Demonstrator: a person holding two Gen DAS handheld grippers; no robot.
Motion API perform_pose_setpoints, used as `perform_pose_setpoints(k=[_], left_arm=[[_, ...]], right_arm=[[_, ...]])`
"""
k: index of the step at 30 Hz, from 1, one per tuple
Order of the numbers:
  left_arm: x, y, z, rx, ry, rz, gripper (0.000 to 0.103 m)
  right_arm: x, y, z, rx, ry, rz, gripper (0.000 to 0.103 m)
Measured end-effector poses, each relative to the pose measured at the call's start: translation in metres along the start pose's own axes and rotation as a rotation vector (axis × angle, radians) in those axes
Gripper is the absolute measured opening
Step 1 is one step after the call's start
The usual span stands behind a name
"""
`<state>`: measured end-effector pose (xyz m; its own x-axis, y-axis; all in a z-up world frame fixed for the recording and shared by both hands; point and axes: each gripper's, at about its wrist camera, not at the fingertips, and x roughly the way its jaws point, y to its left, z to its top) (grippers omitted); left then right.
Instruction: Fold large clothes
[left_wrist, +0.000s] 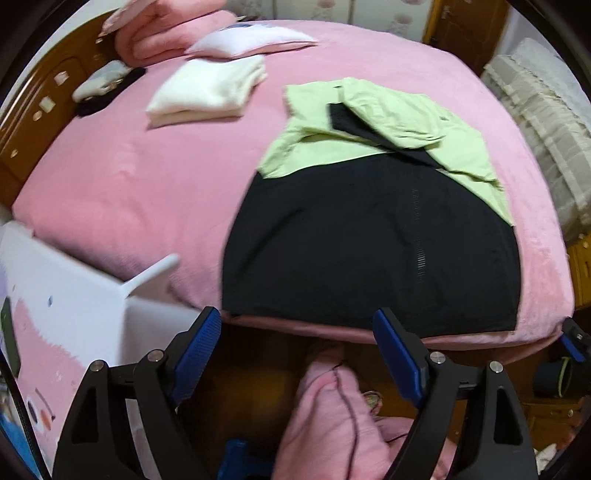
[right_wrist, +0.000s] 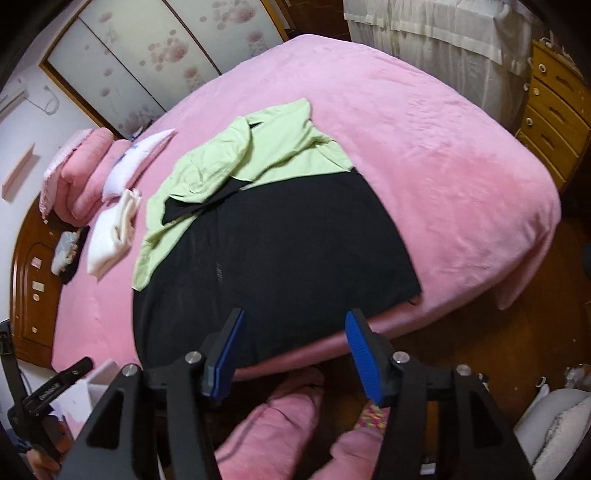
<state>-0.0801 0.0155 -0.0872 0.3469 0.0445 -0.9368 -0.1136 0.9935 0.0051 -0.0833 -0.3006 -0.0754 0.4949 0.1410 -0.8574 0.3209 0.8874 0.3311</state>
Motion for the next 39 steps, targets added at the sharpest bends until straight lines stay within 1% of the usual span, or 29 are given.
perform_pose_setpoints(k=[3,7,11,13,16,18,20,21,23,24,27,29,33,36,39], left_arm=[[0.012,0.02,-0.009,-0.05,0.032,0.007,0.083],[0.029,0.041,-0.018,-0.094,0.062,0.027,0.083],[0.051,0.055,-0.028,-0.111,0.084,0.048,0.083],[0.065,0.061,-0.032,-0.136,0.11,0.047,0.083],[0.086,0.07,-0.038,-0.194,0.133,0.012,0.083],[0.1,0.075,-0.041,-0.247,0.157,-0.033,0.083],[0.117,0.078,-0.044,-0.295,0.183,-0.083,0.083],[0.125,0.081,-0.046,-0.332,0.193,-0.106,0.083],[0.137,0.088,-0.048,-0.4,0.192,-0.14,0.083],[0.142,0.091,-0.048,-0.43,0.192,-0.145,0.083],[0.157,0.1,-0.05,-0.505,0.176,-0.144,0.083],[0.162,0.097,-0.05,-0.505,0.146,-0.127,0.083],[0.185,0.096,-0.052,-0.531,0.165,-0.109,0.083],[0.197,0.099,-0.056,-0.569,0.14,-0.07,0.083],[0.212,0.101,-0.056,-0.589,0.142,-0.065,0.083]], right_arm=[[0.007,-0.018,-0.007,0.041,0.02,-0.029,0.056],[0.015,-0.042,-0.011,0.119,0.023,-0.027,0.056],[0.035,-0.061,-0.008,0.17,0.043,0.043,0.056],[0.043,-0.068,-0.008,0.198,0.032,0.056,0.056],[0.06,-0.084,-0.011,0.268,0.015,0.056,0.056],[0.075,-0.095,-0.013,0.317,0.017,0.033,0.056],[0.088,-0.109,-0.016,0.393,0.01,0.046,0.056],[0.093,-0.117,-0.018,0.442,-0.008,0.049,0.056],[0.1,-0.125,-0.023,0.493,-0.038,0.038,0.056],[0.104,-0.129,-0.026,0.506,-0.045,0.029,0.056],[0.118,-0.138,-0.032,0.528,-0.016,0.034,0.056],[0.122,-0.142,-0.035,0.55,-0.006,0.048,0.056],[0.131,-0.149,-0.034,0.577,-0.003,0.07,0.056],[0.138,-0.15,-0.031,0.587,0.004,0.081,0.056],[0.15,-0.147,-0.027,0.596,0.029,0.11,0.056]])
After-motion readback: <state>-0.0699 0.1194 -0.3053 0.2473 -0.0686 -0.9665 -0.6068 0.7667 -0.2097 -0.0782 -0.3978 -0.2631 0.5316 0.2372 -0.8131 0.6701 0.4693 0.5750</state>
